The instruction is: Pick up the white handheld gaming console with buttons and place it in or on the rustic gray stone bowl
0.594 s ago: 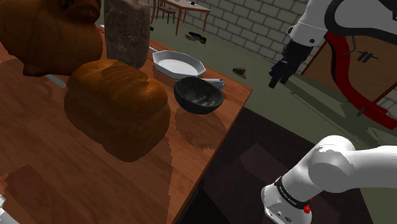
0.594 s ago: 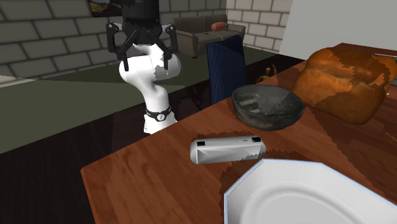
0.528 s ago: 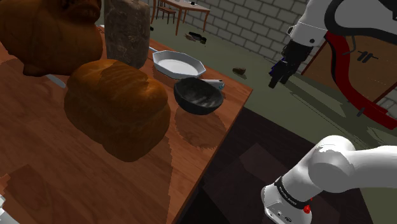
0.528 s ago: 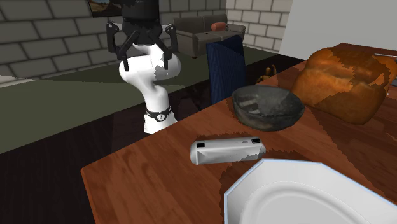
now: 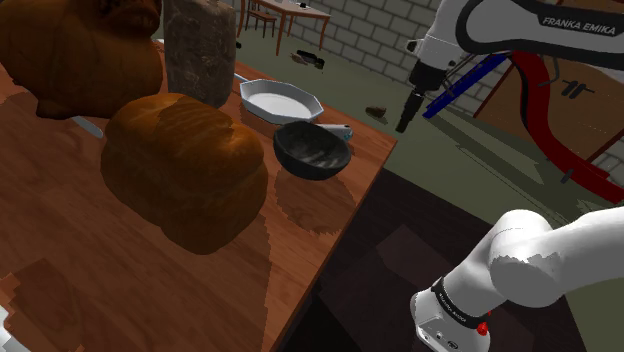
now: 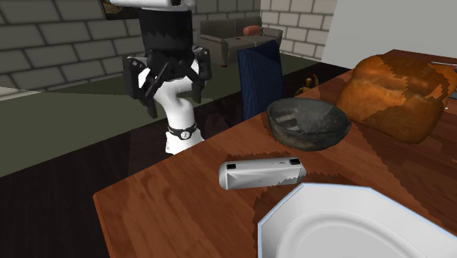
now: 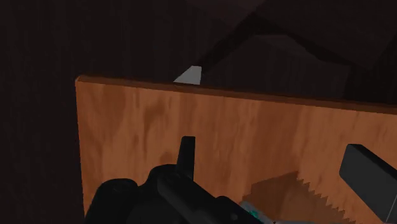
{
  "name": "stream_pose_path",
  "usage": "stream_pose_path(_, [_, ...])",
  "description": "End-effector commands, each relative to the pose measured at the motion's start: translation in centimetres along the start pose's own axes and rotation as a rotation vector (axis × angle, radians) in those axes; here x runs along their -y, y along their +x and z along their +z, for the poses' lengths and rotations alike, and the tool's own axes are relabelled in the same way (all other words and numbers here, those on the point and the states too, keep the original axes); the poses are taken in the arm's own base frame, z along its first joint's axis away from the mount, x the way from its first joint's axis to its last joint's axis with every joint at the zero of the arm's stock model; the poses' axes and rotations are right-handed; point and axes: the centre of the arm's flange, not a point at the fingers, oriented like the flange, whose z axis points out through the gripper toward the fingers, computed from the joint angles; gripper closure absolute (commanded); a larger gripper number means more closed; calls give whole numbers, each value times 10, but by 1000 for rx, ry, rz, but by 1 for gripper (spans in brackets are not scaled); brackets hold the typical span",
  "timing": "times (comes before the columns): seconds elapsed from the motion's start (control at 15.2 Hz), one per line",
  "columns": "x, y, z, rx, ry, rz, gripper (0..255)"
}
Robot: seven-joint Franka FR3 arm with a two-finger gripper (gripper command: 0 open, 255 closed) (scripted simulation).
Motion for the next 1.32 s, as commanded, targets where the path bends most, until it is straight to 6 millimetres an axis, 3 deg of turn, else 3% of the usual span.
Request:
stream_pose_path(0.0, [-2,27,6,-4,3,-139,0])
stream_pose_path(0.4, [10,100,26,-16,17,-528,0])
stream_pose_path(0.79, [49,164,45,-27,32,-917,0])
stream_pose_path(1.25, [51,166,77,-27,32,-925,0])
